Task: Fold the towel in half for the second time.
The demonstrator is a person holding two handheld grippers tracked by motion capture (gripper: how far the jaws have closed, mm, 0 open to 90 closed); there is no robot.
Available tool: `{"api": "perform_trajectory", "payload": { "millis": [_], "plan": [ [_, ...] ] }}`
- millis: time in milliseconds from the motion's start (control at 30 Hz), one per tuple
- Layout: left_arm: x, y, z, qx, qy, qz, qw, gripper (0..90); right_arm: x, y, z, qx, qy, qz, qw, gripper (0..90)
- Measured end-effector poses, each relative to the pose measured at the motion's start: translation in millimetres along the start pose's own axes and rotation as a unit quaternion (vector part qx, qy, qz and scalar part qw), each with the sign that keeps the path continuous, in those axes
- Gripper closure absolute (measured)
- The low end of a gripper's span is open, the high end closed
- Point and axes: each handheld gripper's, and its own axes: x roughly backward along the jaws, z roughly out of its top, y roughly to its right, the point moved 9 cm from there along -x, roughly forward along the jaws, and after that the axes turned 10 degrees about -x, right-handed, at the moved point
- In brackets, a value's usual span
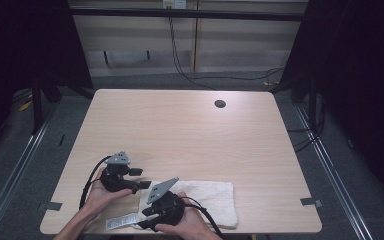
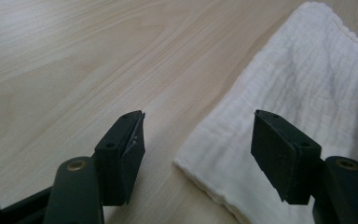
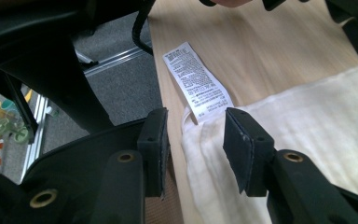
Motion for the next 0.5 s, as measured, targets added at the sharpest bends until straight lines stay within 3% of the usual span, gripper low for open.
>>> {"api": "perform_trajectory", "payload": {
  "millis": [167, 300, 500],
  "plan": [
    [0.3, -4.6, -2.5, 0.003, -0.004, 0.006, 1.0000, 34.7, -9.2, 3.0, -2.5, 0.005, -0.008, -0.009, 0.9999, 59.7],
    [1.5, -6.9, -3.8, 0.002, -0.008, 0.011, 0.9999, 34.7, -18.1, 4.8, -11.5, 0.022, -0.019, -0.022, 0.9993, 57.9],
    [0.7, -10.0, -5.7, 0.012, -0.010, 0.015, 0.9998, 35.2, -24.2, 1.8, -15.1, 0.053, 0.000, -0.027, 0.9982, 57.0]
  ]
}}
